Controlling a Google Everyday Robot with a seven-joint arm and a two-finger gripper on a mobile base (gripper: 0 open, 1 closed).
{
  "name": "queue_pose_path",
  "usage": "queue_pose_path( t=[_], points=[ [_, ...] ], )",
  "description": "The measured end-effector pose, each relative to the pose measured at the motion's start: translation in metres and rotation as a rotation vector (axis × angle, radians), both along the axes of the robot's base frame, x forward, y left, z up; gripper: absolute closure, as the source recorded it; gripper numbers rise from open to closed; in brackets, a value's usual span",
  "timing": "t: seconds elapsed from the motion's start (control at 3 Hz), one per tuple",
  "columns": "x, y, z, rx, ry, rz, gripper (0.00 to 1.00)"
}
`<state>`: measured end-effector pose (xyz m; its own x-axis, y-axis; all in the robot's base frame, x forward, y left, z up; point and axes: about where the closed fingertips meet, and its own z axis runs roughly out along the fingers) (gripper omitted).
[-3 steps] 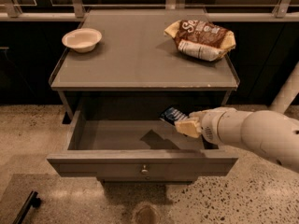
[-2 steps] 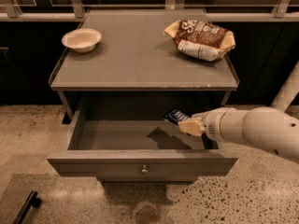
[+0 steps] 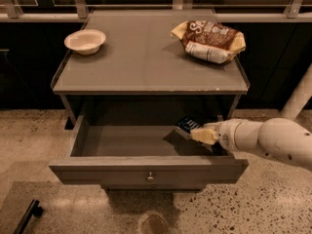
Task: Place rxbar blueberry into top drawer
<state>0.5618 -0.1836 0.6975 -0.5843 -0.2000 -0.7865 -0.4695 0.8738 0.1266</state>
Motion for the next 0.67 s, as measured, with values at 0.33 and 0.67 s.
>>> queue_pose_path(
  t=[0.33, 0.67],
  points=[
    [0.000, -0.009, -0.014, 0.034, -0.005, -0.013, 1.00],
    [-0.002, -0.016, -0.026, 0.048, 0.000, -0.036, 1.00]
  ],
)
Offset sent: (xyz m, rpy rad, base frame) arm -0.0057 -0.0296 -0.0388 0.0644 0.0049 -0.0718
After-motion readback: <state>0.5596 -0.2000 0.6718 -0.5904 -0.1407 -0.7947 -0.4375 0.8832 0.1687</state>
